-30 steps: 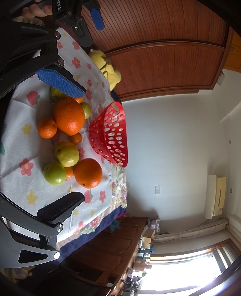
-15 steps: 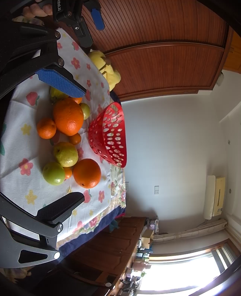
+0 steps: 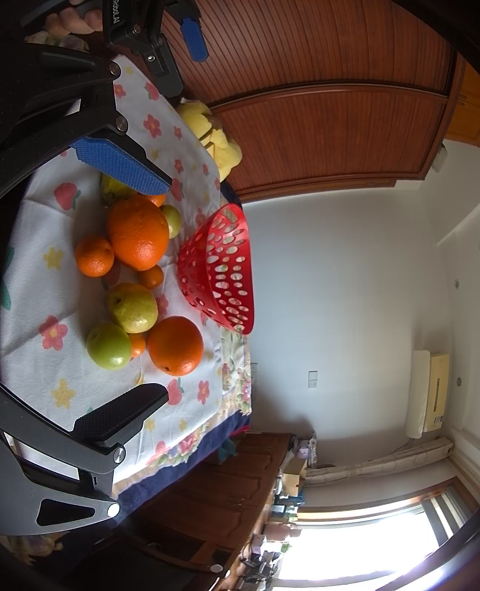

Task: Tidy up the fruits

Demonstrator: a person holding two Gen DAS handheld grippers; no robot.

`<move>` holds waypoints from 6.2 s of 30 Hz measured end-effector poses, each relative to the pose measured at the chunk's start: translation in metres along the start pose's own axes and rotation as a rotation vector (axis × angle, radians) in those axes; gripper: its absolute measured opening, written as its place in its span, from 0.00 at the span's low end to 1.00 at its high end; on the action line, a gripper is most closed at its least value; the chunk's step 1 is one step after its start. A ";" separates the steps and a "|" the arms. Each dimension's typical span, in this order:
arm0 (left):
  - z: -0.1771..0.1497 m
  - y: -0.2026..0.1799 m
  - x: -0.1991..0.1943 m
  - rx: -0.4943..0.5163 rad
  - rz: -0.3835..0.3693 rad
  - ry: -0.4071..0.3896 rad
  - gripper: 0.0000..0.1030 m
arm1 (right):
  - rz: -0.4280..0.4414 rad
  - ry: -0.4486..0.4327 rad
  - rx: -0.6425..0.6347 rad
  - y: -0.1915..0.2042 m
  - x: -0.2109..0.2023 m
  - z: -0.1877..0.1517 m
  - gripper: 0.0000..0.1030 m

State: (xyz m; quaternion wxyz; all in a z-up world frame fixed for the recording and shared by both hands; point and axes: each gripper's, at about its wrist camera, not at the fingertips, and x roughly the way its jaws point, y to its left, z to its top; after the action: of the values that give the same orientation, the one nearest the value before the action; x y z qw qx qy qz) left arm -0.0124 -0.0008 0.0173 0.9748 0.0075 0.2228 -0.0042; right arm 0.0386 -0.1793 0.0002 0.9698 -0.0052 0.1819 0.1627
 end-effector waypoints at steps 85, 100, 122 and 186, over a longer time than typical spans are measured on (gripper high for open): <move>-0.049 0.009 0.146 -0.036 -0.230 0.336 0.77 | 0.039 0.351 -0.031 -0.067 0.110 -0.063 0.56; -0.054 0.016 0.141 -0.043 -0.240 0.330 0.67 | 0.049 0.350 -0.040 -0.065 0.110 -0.063 0.55; -0.035 0.034 0.120 -0.065 -0.228 0.262 0.67 | 0.074 0.320 -0.035 -0.067 0.093 -0.053 0.55; 0.082 -0.005 0.247 0.044 -0.204 0.266 0.68 | 0.196 0.253 -0.126 -0.029 0.204 0.074 0.55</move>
State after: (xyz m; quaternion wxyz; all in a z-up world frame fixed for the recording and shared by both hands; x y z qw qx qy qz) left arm 0.2461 -0.0088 -0.0161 0.9309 0.0068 0.3493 -0.1068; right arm 0.2537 -0.1374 -0.0041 0.9164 -0.0688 0.2914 0.2655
